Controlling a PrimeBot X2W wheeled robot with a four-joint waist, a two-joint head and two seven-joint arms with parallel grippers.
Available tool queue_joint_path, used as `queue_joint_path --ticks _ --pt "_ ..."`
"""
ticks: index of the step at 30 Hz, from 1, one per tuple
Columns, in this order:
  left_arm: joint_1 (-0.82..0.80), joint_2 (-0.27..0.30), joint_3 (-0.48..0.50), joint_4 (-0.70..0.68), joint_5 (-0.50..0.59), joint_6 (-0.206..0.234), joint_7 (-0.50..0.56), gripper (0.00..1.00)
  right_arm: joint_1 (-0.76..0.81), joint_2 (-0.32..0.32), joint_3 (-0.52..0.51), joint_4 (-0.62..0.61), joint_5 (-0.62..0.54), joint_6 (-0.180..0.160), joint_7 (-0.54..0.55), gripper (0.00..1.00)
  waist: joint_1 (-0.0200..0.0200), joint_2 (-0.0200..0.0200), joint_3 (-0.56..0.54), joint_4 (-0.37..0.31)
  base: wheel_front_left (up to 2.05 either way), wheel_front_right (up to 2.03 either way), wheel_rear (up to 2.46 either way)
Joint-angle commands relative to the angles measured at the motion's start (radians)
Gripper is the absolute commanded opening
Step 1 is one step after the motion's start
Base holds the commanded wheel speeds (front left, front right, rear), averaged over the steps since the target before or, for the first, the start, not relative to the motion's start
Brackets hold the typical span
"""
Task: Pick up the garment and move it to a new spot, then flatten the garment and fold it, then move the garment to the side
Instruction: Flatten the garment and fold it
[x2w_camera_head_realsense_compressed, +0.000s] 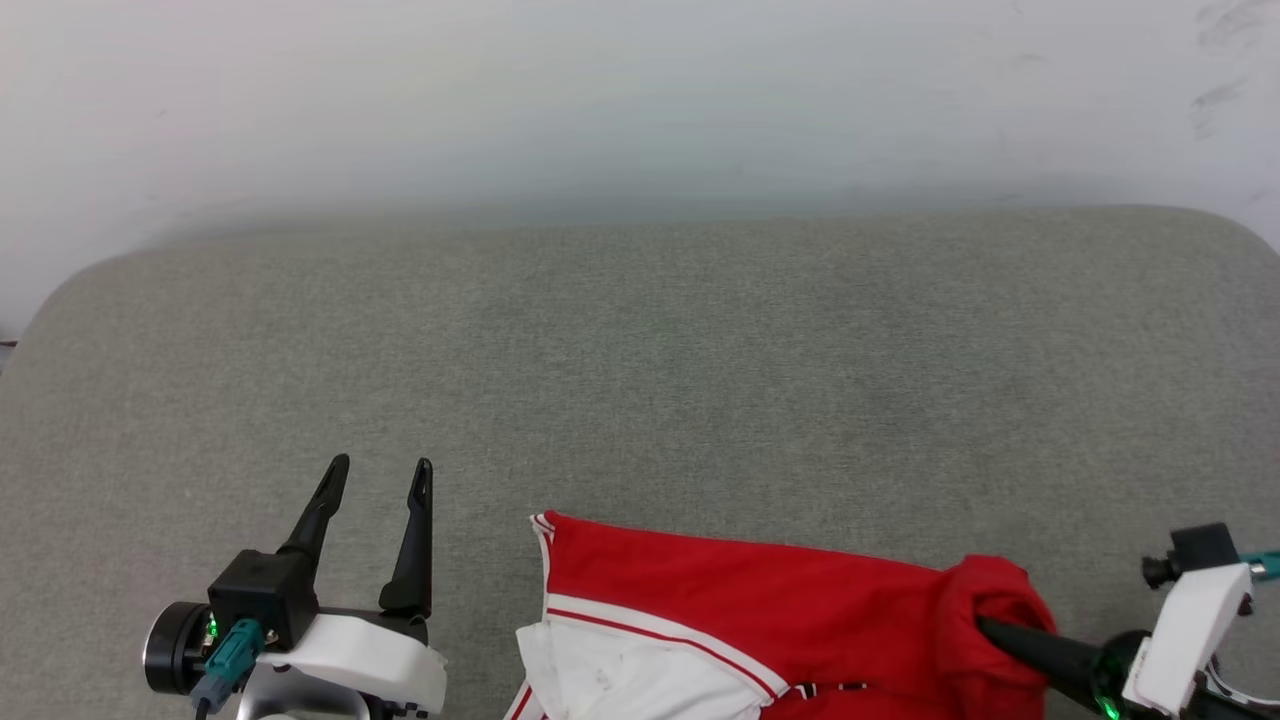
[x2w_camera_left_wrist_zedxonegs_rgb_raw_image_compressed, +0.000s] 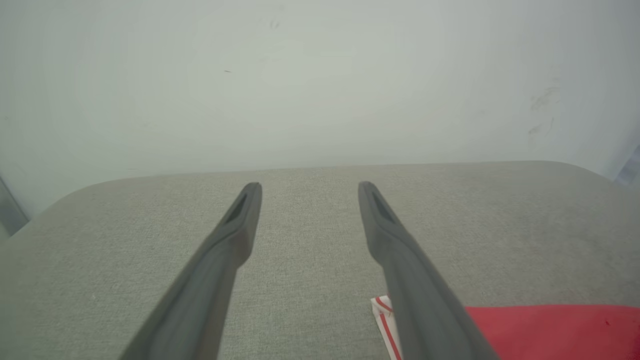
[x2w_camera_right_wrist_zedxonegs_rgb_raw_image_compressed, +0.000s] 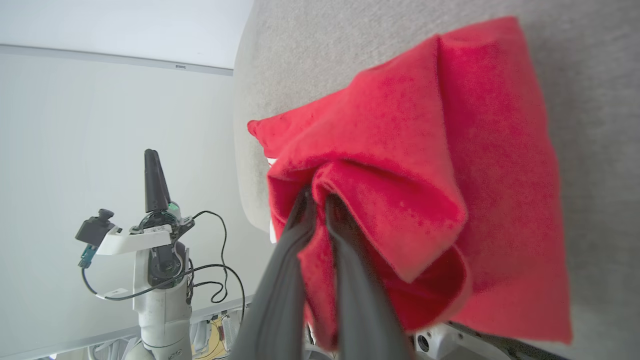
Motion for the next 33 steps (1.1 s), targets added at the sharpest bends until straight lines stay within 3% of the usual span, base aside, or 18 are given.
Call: queue_joint_path --ticks 1,9,11,14,20,21,22,23,33 --pt "-0.005 0.002 0.001 -0.004 -0.002 0.000 -0.001 1.00 -0.019 0.009 0.011 0.004 0.026 0.000 0.003 0.00 0.0000 -0.0001 0.005 0.008 0.00 0.00 0.00" --pt "-0.033 -0.005 -0.003 -0.003 -0.009 0.000 0.005 1.00 -0.069 0.012 0.265 0.078 0.175 0.000 -0.090 0.00 0.0000 -0.0001 0.040 0.054 0.00 0.00 0.00" --pt "-0.054 -0.009 -0.008 0.000 -0.007 -0.003 0.002 1.00 -0.102 0.012 0.393 0.098 0.212 0.000 -0.166 0.00 0.0000 -0.0001 0.071 0.079 0.00 0.00 0.00" --pt "-0.068 -0.014 -0.009 0.006 -0.006 -0.004 -0.004 1.00 -0.133 0.012 0.477 0.110 0.245 0.000 -0.229 0.00 0.0000 -0.0001 0.096 0.093 0.00 0.00 0.00" --pt "-0.092 -0.029 -0.012 0.024 -0.010 -0.007 -0.014 1.00 -0.180 0.011 0.615 0.147 0.230 0.000 -0.324 0.00 0.0000 -0.0001 0.130 0.112 0.00 0.00 0.00" --pt "-0.094 -0.031 -0.012 0.028 -0.011 -0.008 -0.016 1.00 -0.184 0.011 0.628 0.154 0.228 0.000 -0.339 0.23 0.0000 -0.0001 0.132 0.114 0.00 0.00 0.00" --pt "-0.095 -0.034 -0.012 0.033 -0.012 -0.009 -0.018 1.00 -0.189 0.011 0.640 0.161 0.216 0.000 -0.351 0.69 0.0000 -0.0001 0.133 0.116 0.00 0.00 0.00" --pt "-0.095 -0.036 -0.012 0.037 -0.013 -0.009 -0.018 1.00 -0.195 0.012 0.652 0.164 0.206 0.000 -0.361 1.00 0.0000 -0.0001 0.134 0.116 0.00 0.00 0.00" --pt "-0.100 -0.041 -0.010 0.067 -0.017 -0.015 -0.028 1.00 -0.209 -0.039 0.728 0.079 0.168 0.000 -0.414 1.00 0.0000 -0.0001 0.109 0.100 0.00 0.00 0.00"
